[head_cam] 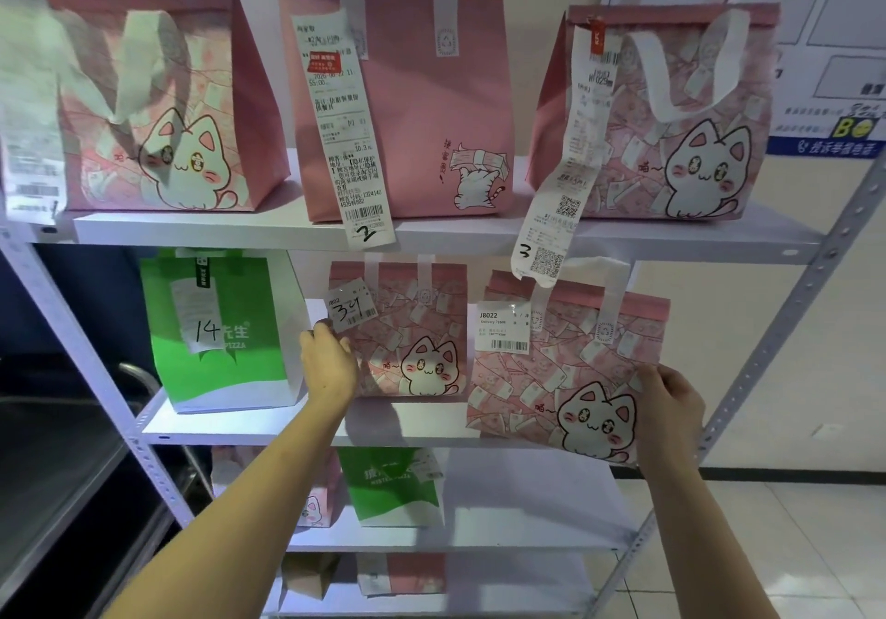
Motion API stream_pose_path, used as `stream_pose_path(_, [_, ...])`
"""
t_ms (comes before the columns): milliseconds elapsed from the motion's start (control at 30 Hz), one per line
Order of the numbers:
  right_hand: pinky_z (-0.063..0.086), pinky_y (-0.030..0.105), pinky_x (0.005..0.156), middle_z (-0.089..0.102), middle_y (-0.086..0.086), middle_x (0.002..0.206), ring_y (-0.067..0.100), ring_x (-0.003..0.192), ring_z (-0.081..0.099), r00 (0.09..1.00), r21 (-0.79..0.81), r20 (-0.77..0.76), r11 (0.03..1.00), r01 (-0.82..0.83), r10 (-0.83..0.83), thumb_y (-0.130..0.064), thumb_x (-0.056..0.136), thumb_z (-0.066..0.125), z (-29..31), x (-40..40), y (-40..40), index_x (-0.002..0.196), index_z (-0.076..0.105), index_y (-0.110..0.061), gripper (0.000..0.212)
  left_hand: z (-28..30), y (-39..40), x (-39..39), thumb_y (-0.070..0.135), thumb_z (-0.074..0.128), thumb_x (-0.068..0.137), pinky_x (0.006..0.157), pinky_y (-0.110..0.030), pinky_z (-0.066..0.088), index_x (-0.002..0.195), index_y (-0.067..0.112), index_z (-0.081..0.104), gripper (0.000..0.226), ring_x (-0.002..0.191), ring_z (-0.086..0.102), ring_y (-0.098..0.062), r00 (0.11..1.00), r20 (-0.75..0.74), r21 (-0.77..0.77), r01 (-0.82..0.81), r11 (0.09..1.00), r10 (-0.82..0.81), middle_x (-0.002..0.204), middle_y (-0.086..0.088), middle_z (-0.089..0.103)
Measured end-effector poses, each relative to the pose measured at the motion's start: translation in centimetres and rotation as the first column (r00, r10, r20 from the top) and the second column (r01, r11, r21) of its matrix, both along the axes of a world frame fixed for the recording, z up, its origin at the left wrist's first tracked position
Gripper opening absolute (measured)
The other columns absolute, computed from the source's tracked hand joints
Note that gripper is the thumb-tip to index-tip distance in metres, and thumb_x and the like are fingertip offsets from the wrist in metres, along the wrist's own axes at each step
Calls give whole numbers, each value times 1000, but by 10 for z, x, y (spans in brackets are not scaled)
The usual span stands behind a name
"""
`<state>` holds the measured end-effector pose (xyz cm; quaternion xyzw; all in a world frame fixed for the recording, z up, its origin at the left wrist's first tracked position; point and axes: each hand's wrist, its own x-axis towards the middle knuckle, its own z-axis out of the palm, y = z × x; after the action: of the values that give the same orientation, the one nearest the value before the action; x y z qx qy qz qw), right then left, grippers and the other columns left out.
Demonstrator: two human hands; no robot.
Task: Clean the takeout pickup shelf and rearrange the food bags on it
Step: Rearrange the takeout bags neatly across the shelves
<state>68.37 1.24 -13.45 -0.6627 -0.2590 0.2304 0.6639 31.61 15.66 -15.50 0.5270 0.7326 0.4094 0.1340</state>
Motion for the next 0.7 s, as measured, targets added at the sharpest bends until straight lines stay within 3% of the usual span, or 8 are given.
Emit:
stream_pose_path(100, [62, 48, 76, 76, 6, 95, 30, 87, 73, 1000, 12, -9, 1000, 6, -6, -27, 93, 58, 3, 4, 3, 98, 72, -20, 16, -1, -6, 16, 12, 55, 103, 92, -47, 54, 120, 2, 60, 20, 101, 62, -34, 996, 25, 84, 78, 993, -81, 118, -18, 59])
stream_pose_path(233, [62, 45, 74, 76, 6, 95, 28, 86, 73, 1000, 28, -6, 1000, 12, -12, -29, 95, 59, 8, 9, 12, 100, 72, -18, 17, 9, -19, 61, 15, 54, 105, 71, -18, 48, 108, 4, 69, 19, 78, 61, -12, 959, 4, 83, 283, 955, -285, 104, -7, 72])
stream_pose_path(333, [61, 43, 73, 76, 7, 95, 29, 86, 73, 1000, 32, -12, 999, 19, -18, -31, 93, 63, 11, 14, 21, 99, 73, -16, 19, 17, -24, 103, 21, 52, 107, 79, -28, 48, 119, 8, 70, 25, 88, 64, -16, 884, 17, 26, 467, 884, -467, 109, -5, 73])
stream_pose_path(400, [58, 36, 68, 75, 7, 94, 27, 83, 72, 1000, 34, -16, 999, 7, -7, -29, 94, 62, 15, 16, 25, 99, 73, -14, 19, 19, -22, 126, 25, 50, 107, 76, -30, 49, 120, 12, 70, 27, 89, 67, -21, 842, 37, 4, 538, 843, -538, 108, -5, 75])
stream_pose_path(600, [49, 33, 62, 70, 9, 82, 26, 74, 63, 999, 37, -9, 998, -53, 53, -19, 88, 60, 15, 33, 52, 88, 71, -5, 17, 25, -10, 165, 23, 49, 106, 55, -24, 39, 114, 9, 68, 25, 75, 62, -18, 842, 56, -34, 538, 842, -536, 99, -6, 75])
stream_pose_path(700, [50, 33, 69, 73, 7, 93, 22, 83, 64, 996, 40, 24, 996, -86, 85, -15, 89, 58, 16, 48, 73, 97, 73, -10, 18, 28, 2, 174, 23, 45, 108, 51, -21, 36, 118, 11, 65, 25, 68, 60, -10, 862, 45, -71, 506, 859, -504, 91, 1, 69])
